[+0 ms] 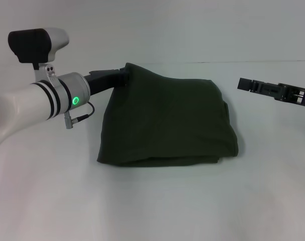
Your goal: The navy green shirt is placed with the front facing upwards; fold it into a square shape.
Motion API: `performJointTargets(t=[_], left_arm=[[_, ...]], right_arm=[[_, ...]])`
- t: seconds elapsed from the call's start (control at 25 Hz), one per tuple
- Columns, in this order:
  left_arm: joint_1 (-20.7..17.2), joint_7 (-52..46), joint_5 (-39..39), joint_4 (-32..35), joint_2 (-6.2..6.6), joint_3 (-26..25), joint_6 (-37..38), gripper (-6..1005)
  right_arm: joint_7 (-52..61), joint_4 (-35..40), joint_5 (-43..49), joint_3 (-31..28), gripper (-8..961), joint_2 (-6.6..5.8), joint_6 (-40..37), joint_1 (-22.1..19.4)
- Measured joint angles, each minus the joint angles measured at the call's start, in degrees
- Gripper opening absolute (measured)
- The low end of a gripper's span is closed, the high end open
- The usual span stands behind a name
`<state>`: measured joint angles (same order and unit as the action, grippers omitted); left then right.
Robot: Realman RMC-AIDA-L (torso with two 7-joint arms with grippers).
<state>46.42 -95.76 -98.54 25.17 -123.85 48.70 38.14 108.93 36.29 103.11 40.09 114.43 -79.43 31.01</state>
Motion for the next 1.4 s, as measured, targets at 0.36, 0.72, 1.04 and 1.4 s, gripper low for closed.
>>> performJointTargets(t=[0.36, 0.72, 1.04, 1.4], left_arm=[[-0.4, 0.1, 0.3, 0.7, -0.15, 0.5, -0.7, 166], [-2.9, -1.5, 0.7, 5.0, 0.12, -0.5, 0.4, 280], [-11.8, -5.5, 2.9, 13.6, -0.14, -2.0, 15.0, 530], [-19.1, -1.2, 5.9, 15.4, -0.28, -14.0, 43.7, 675]], right_arm=[[-1.0, 0.0, 0.1, 0.1, 858, 0.49, 0.7, -0.1], [-2.6, 0.0, 0.2, 0.5, 860, 0.77, 2.3, 0.1], [-2.9, 0.4, 0.0, 0.2, 862, 0.54, 0.8, 0.0], [-12.6, 0.7, -0.3, -3.2, 864, 0.90, -10.1, -3.0]])
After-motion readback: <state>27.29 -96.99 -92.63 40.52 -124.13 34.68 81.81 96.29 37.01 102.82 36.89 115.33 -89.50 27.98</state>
